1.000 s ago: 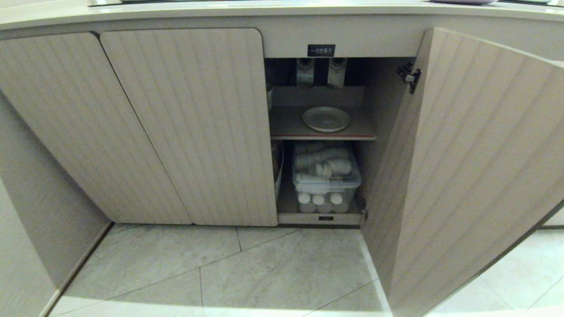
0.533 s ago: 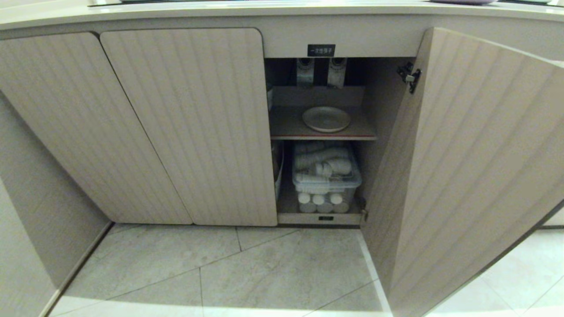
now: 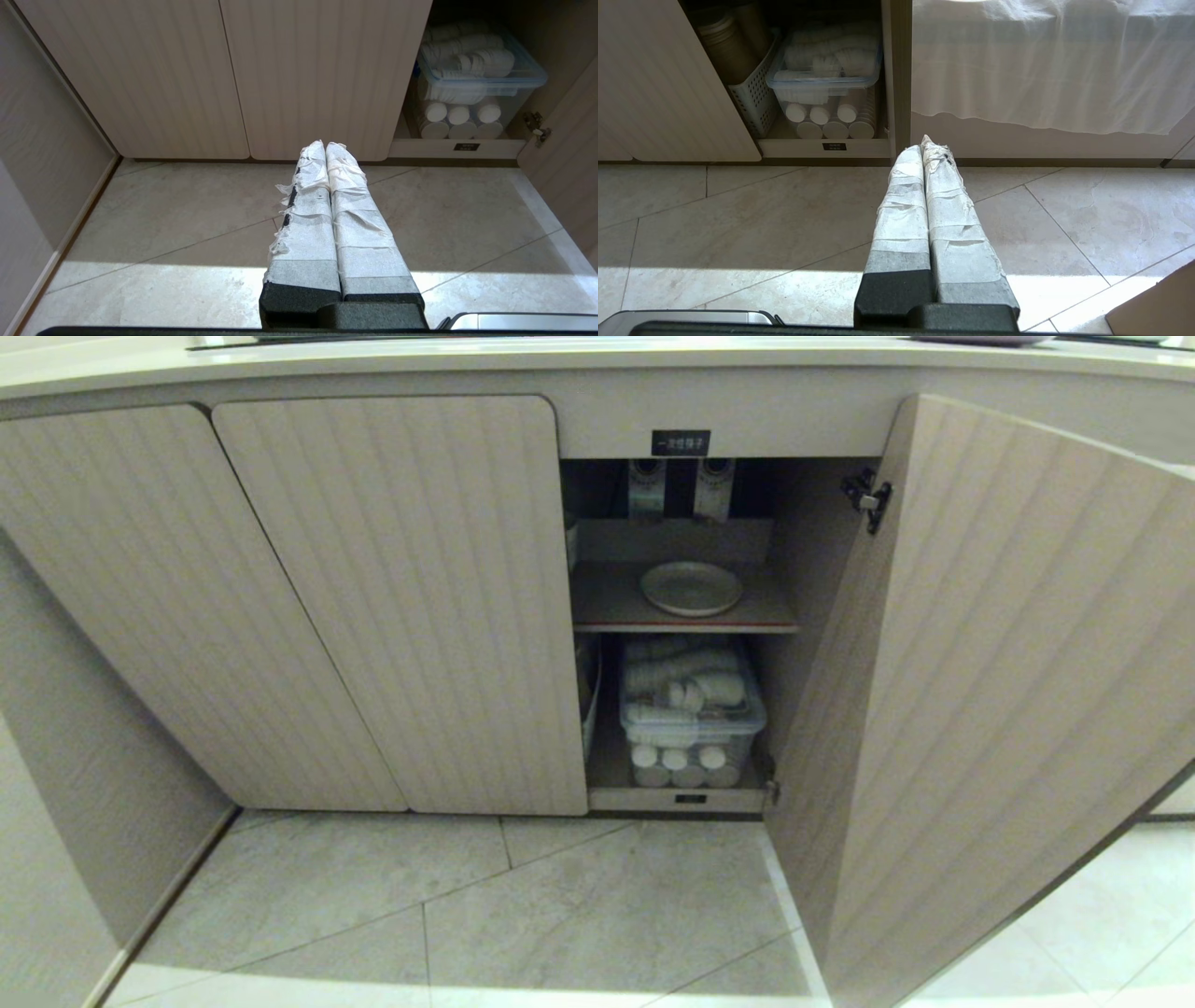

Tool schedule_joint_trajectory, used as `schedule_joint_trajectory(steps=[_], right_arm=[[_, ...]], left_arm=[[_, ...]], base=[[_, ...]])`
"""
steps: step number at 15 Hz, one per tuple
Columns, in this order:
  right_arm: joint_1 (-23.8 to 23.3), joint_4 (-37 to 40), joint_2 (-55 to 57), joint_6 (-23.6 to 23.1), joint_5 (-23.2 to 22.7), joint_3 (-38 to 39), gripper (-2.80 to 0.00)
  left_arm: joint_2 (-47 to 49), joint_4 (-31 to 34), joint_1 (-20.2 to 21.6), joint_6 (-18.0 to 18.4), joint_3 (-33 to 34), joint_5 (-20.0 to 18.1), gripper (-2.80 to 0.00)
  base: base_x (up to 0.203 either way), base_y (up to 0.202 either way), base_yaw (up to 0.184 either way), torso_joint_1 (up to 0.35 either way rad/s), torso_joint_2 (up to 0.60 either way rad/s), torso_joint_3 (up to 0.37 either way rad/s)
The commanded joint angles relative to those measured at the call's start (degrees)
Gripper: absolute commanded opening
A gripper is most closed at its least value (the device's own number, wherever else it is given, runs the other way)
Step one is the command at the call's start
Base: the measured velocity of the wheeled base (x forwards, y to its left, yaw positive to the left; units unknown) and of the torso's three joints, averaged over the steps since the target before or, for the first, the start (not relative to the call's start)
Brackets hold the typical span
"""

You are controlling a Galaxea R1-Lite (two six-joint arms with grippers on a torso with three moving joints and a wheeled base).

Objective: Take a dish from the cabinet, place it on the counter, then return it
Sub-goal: Take the plate from the cabinet

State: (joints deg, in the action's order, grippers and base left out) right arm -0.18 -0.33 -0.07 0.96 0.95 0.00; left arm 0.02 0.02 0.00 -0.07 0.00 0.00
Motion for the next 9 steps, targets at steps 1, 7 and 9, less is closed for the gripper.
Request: schedule_joint_trajectory(steps=[1, 7, 9], right_arm=[[0.01, -0.02, 0.07, 0.0, 0.02, 0.0, -2.8], [0.01, -0.02, 0.07, 0.0, 0.02, 0.0, -2.8], [0.01, -0.02, 0.07, 0.0, 0.02, 0.0, -2.8]], left_arm=[[-0.02, -0.02, 0.0, -0.01, 0.0, 0.0, -2.8], [-0.02, -0.02, 0.0, -0.01, 0.0, 0.0, -2.8], [-0.02, -0.02, 0.0, -0.01, 0.0, 0.0, -2.8]], base=[[0.0, 0.0, 0.0, 0.0, 0.0, 0.0], [0.0, 0.0, 0.0, 0.0, 0.0, 0.0], [0.0, 0.0, 0.0, 0.0, 0.0, 0.0]])
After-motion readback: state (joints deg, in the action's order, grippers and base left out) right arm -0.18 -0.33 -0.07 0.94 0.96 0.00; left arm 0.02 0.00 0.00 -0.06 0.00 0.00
